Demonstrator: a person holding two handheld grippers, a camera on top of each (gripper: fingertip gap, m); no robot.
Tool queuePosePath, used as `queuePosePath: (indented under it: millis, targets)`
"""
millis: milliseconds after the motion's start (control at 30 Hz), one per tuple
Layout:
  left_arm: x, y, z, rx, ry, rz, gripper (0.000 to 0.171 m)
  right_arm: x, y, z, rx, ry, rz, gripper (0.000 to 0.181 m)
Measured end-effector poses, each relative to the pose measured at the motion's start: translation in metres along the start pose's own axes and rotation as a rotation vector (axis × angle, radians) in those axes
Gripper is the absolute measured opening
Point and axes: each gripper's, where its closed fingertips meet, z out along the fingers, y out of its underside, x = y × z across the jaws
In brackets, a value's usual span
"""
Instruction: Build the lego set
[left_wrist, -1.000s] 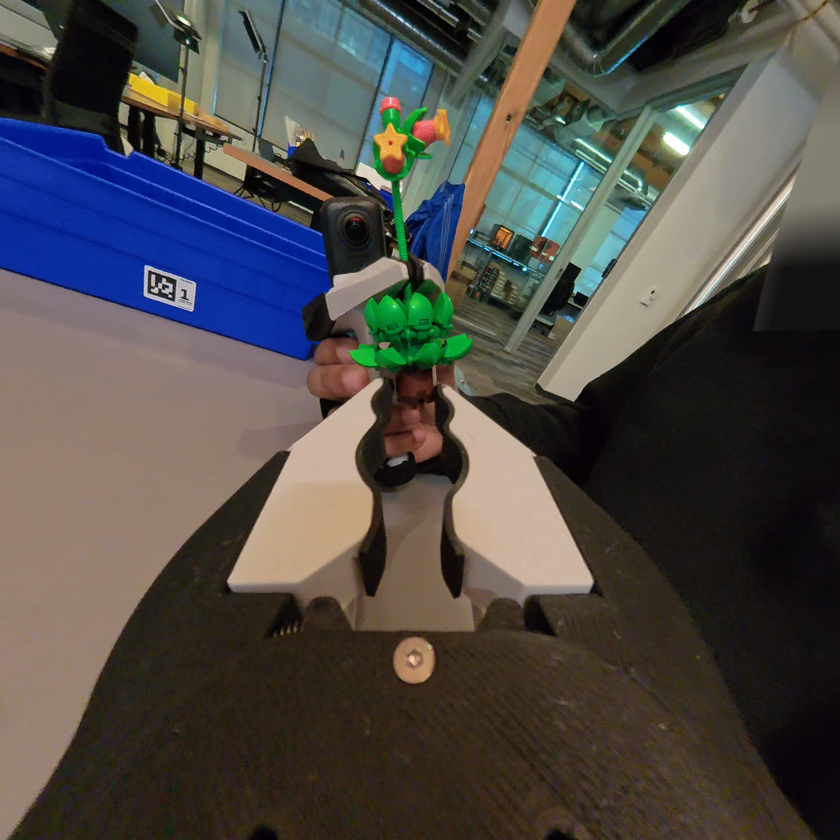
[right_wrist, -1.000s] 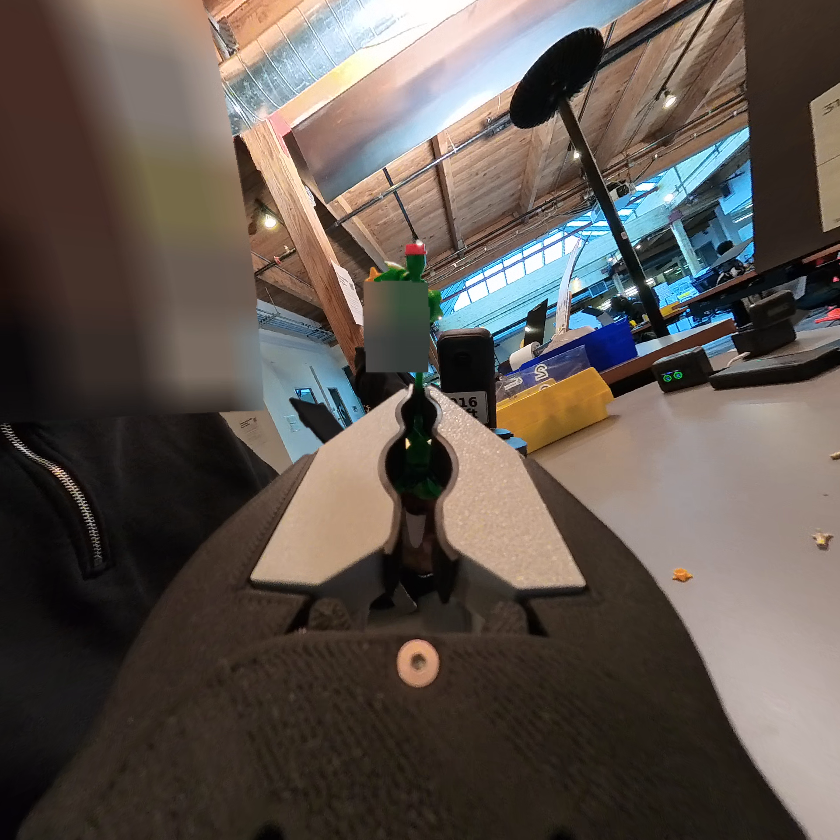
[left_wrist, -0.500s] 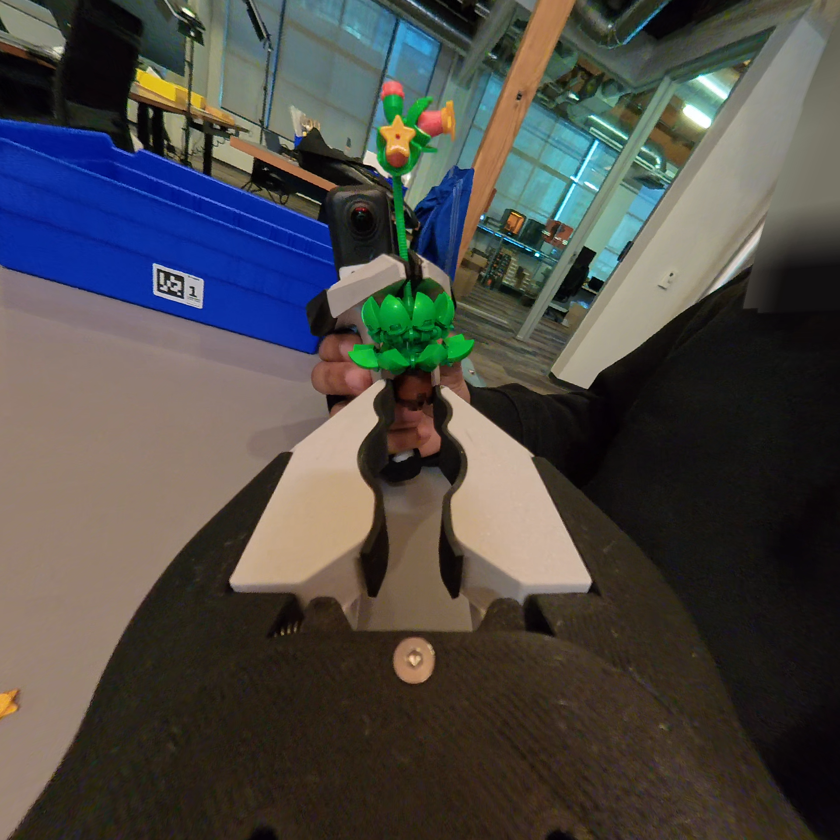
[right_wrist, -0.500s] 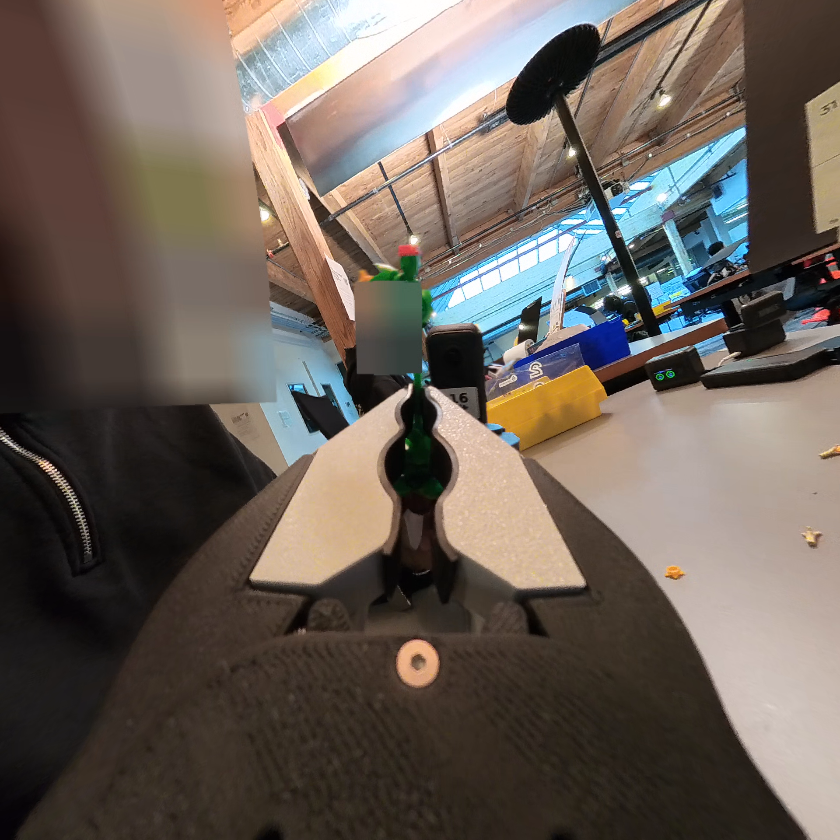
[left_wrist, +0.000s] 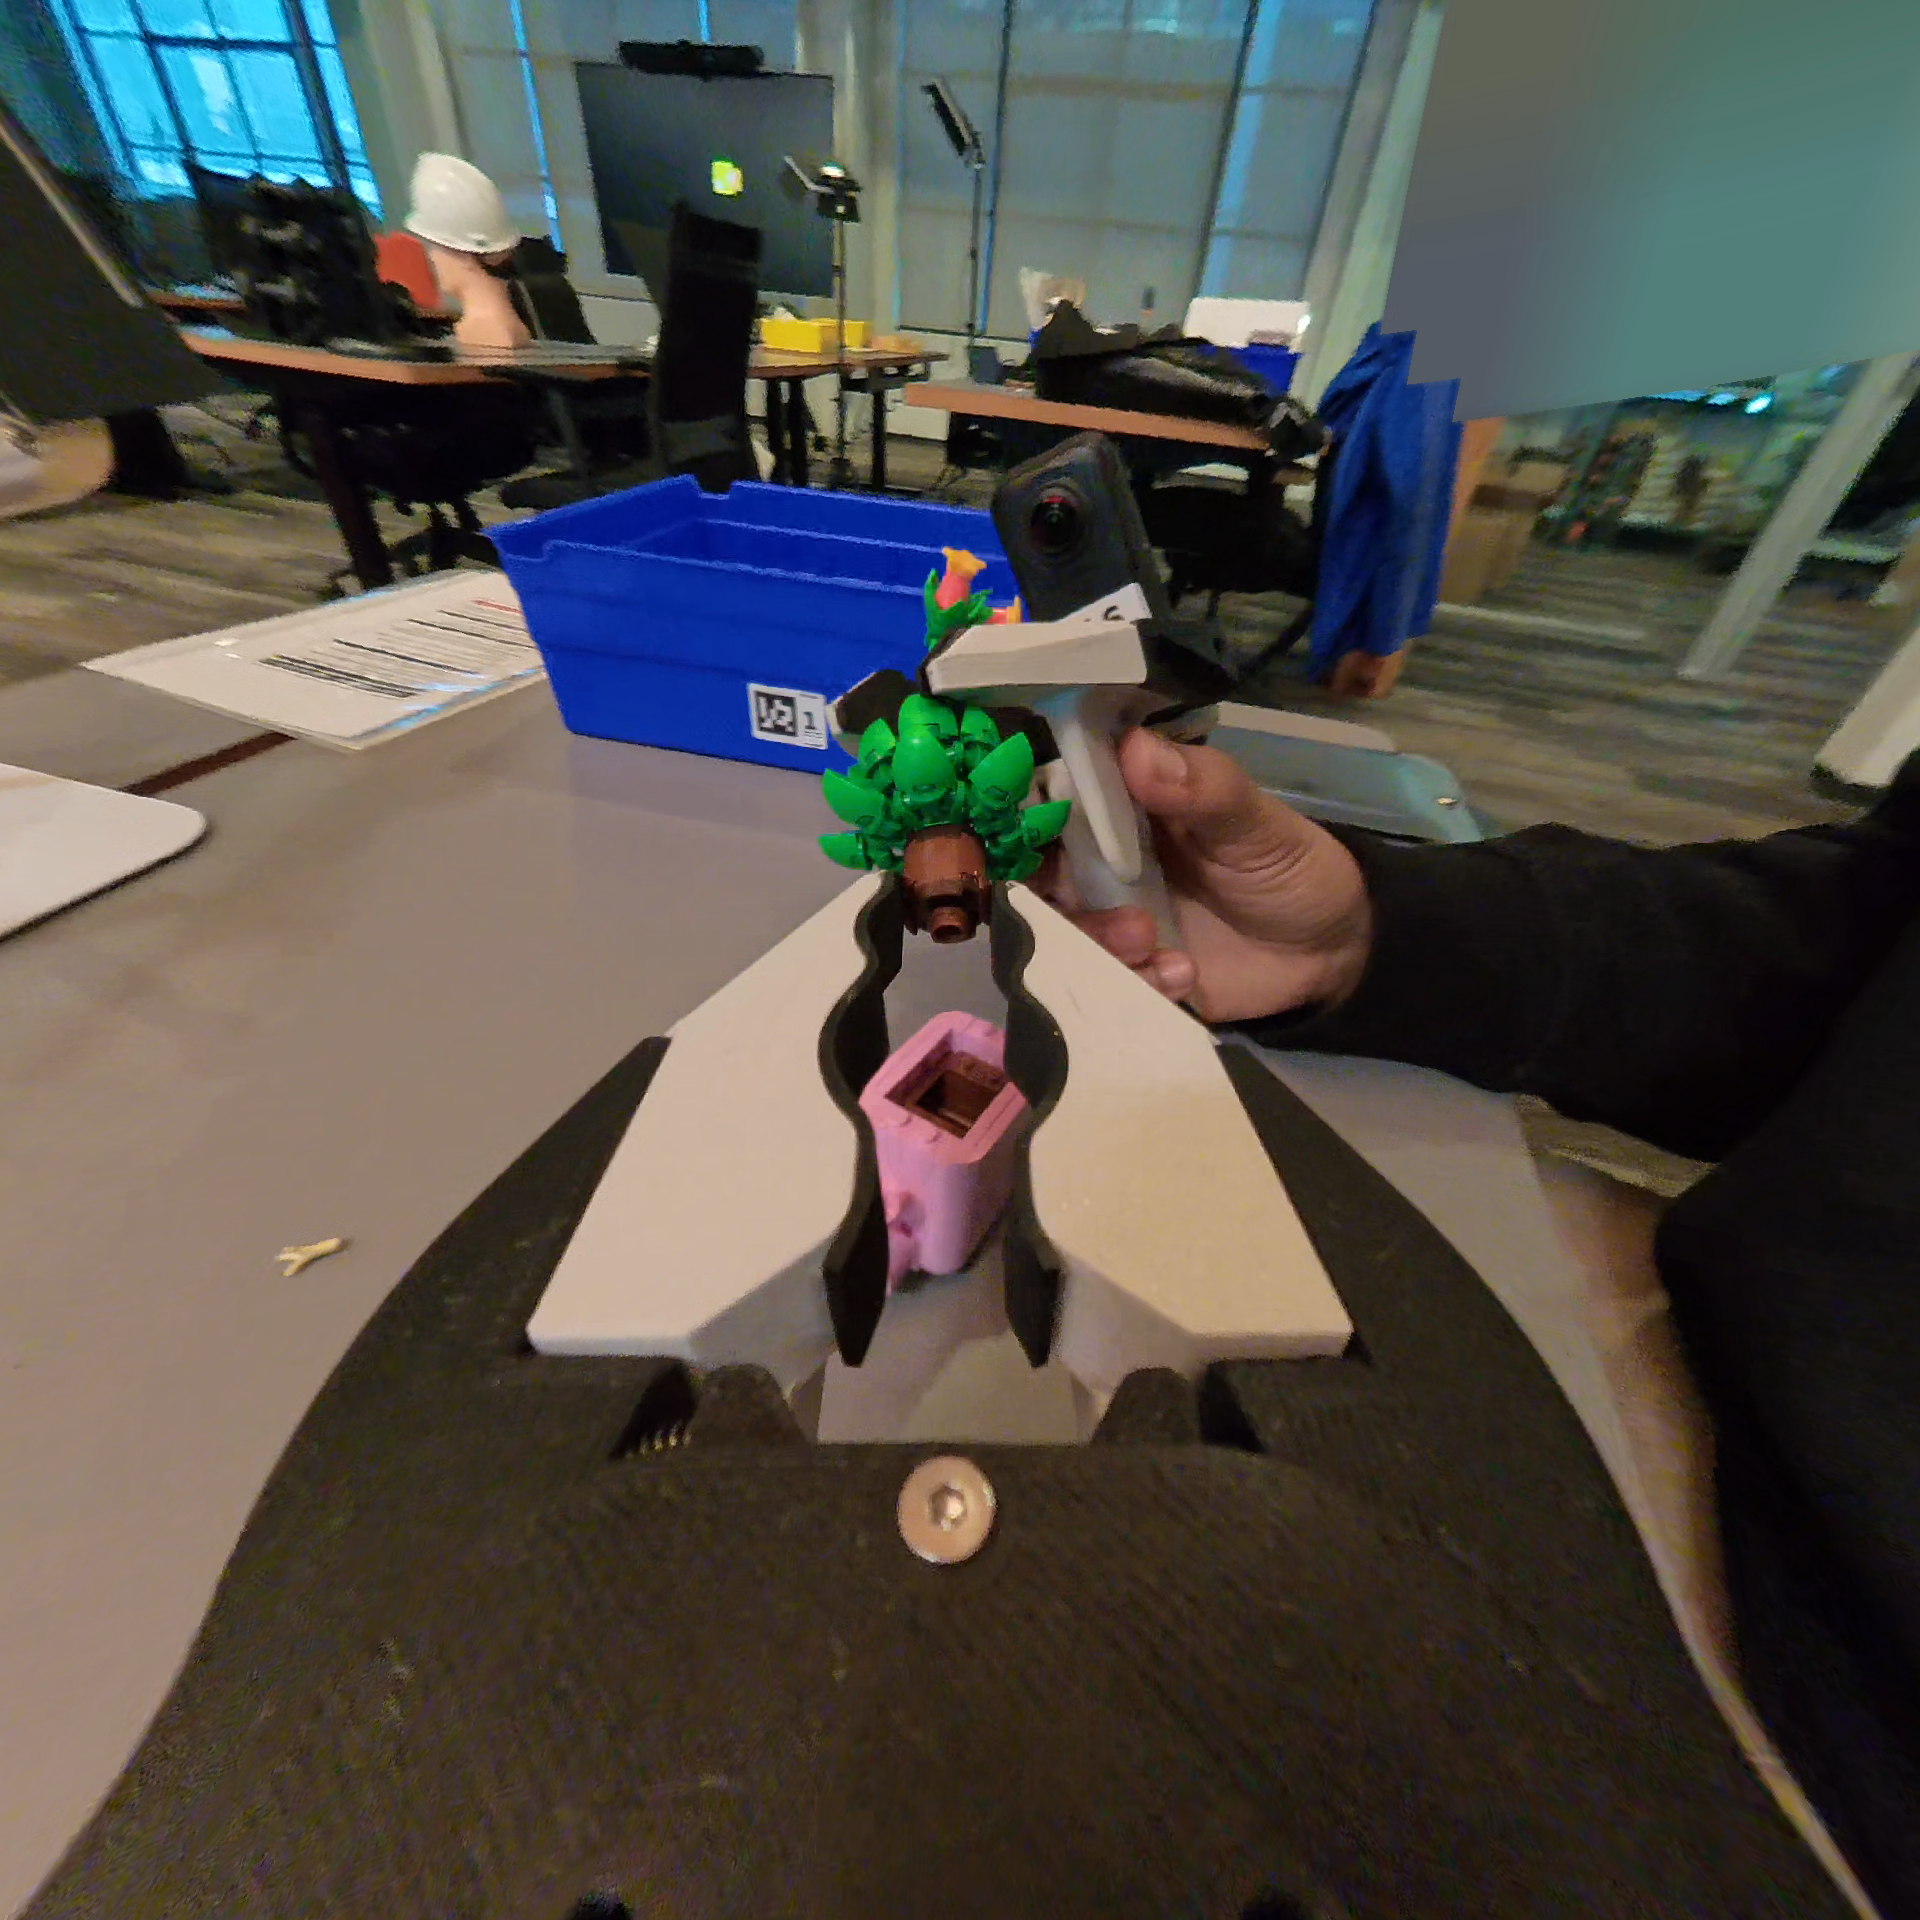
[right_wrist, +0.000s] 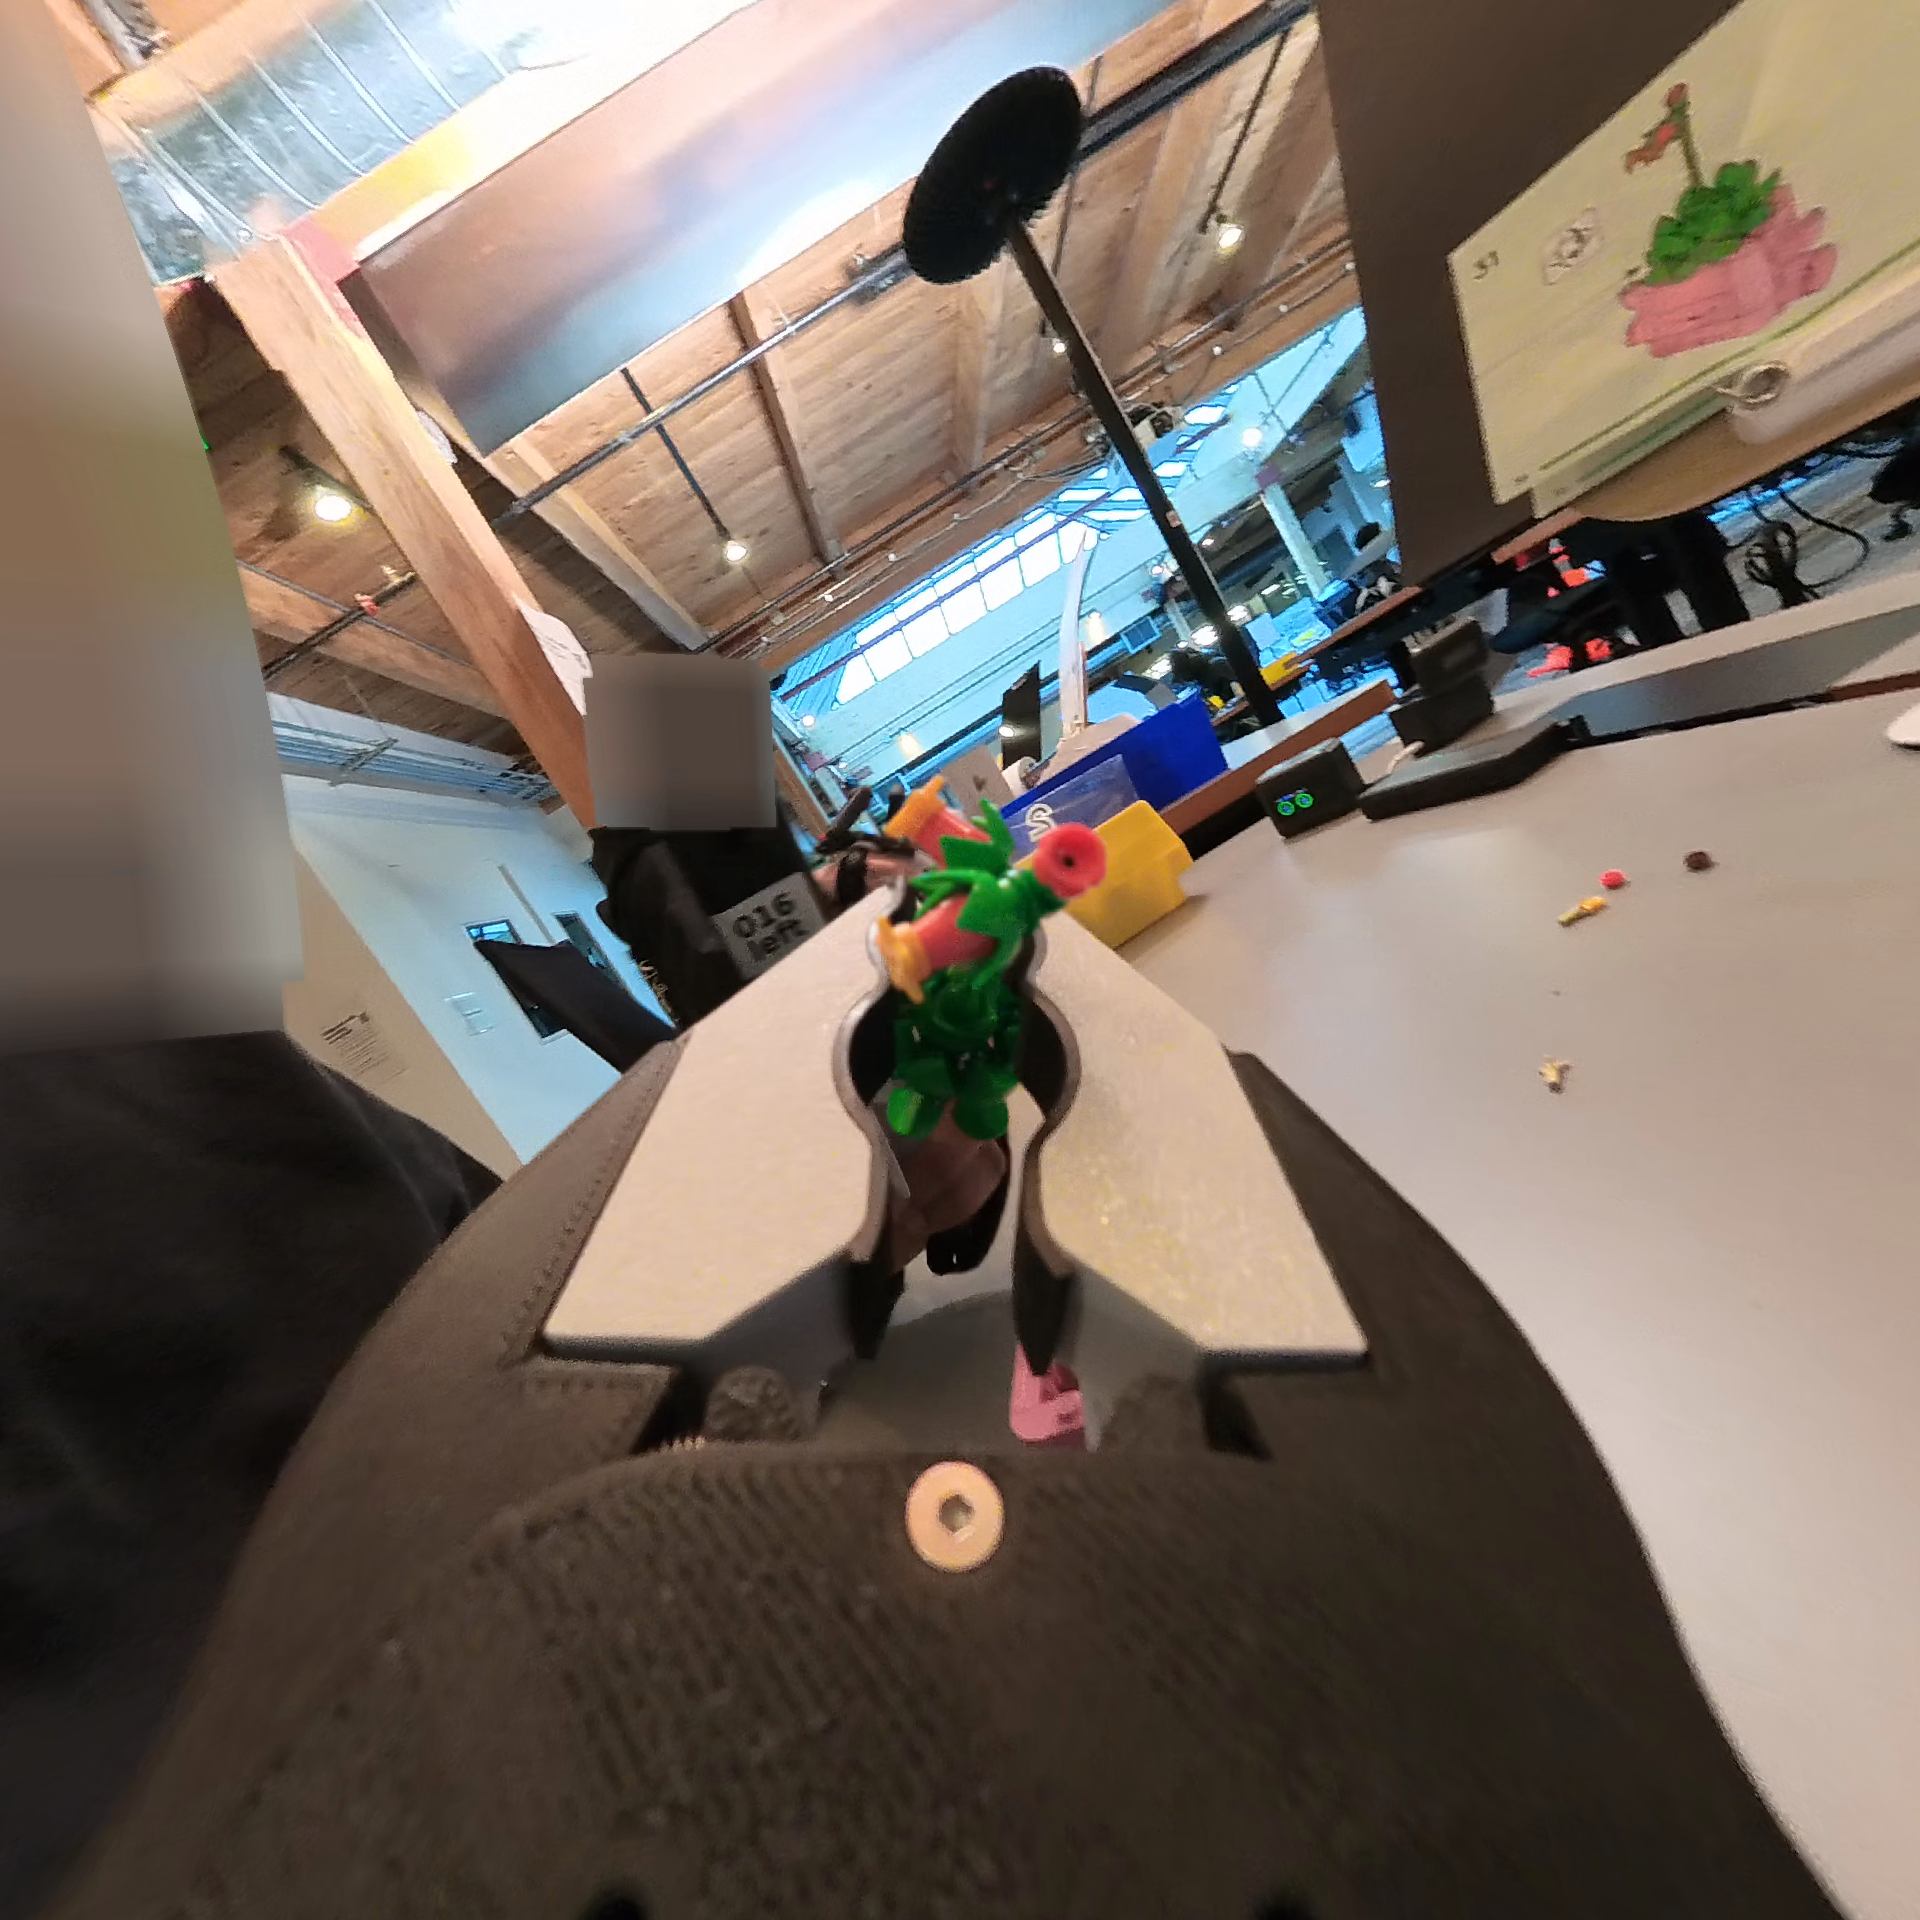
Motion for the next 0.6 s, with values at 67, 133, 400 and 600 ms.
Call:
queuePosePath:
  millis: [67, 133, 400, 600]
  targets:
    - [-0.003, -0.001, -0.001, -0.004, -0.040, 0.042, 0.013, 0.003, 0.000, -0.001, -0.004, 0.014, 0.008, 0.013]
    - [-0.005, 0.000, -0.001, -0.014, -0.068, 0.079, 0.013, 0.005, 0.001, -0.002, -0.011, 0.021, 0.016, 0.014]
    - [-0.005, 0.000, 0.000, -0.014, -0.091, 0.113, 0.013, 0.004, 0.001, -0.002, -0.006, 0.001, 0.054, 0.017]
    - [-0.009, -0.013, -0.010, 0.068, -0.095, 0.070, 0.013, 0.004, 0.003, -0.001, -0.002, 0.010, 0.078, 0.024]
